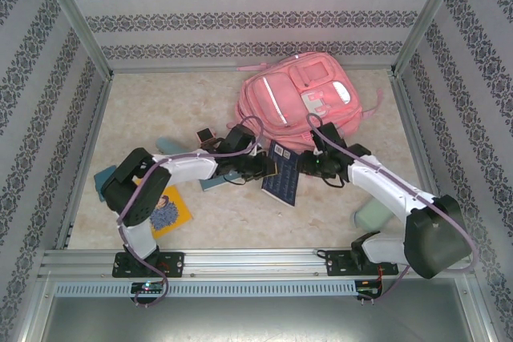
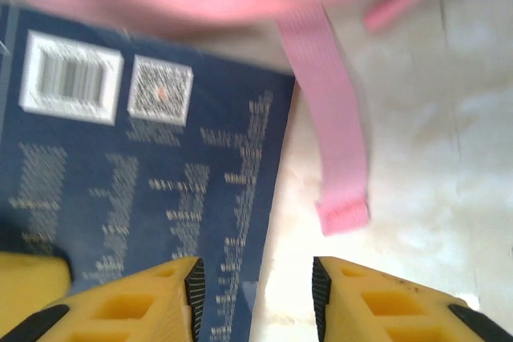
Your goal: Pack books, pencil case, and school supplies into a backpack
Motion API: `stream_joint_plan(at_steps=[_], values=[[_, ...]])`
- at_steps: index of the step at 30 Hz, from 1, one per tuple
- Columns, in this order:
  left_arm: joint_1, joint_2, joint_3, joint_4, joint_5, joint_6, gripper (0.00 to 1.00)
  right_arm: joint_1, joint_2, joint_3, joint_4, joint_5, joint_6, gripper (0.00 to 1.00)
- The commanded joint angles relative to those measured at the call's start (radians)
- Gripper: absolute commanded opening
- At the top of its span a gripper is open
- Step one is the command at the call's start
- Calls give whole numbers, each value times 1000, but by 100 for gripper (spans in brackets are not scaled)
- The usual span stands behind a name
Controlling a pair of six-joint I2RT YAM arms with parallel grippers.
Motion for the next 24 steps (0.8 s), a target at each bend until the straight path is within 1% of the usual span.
stream_joint_plan(at_steps=[1, 6, 9, 15, 17, 21, 24], values=[[15, -122, -21, -87, -47, 67, 0, 6, 28, 107, -33, 58, -127, 42], [50, -262, -38, -203, -118, 113, 0, 42, 172, 296, -37, 102, -232, 41], [87, -347, -47, -263, -160, 129, 0, 72, 276, 408, -32, 144, -306, 39], [145, -487, -43, -403, -263, 167, 0, 75, 493, 637, -51, 167, -378, 36], [162, -523, -39, -456, -323, 168, 0, 75, 565, 714, -63, 167, -396, 36], [193, -597, -57, -485, -374, 156, 0, 74, 711, 856, -94, 193, -428, 36], [205, -625, -61, -497, -382, 158, 0, 75, 794, 946, -115, 203, -443, 36]])
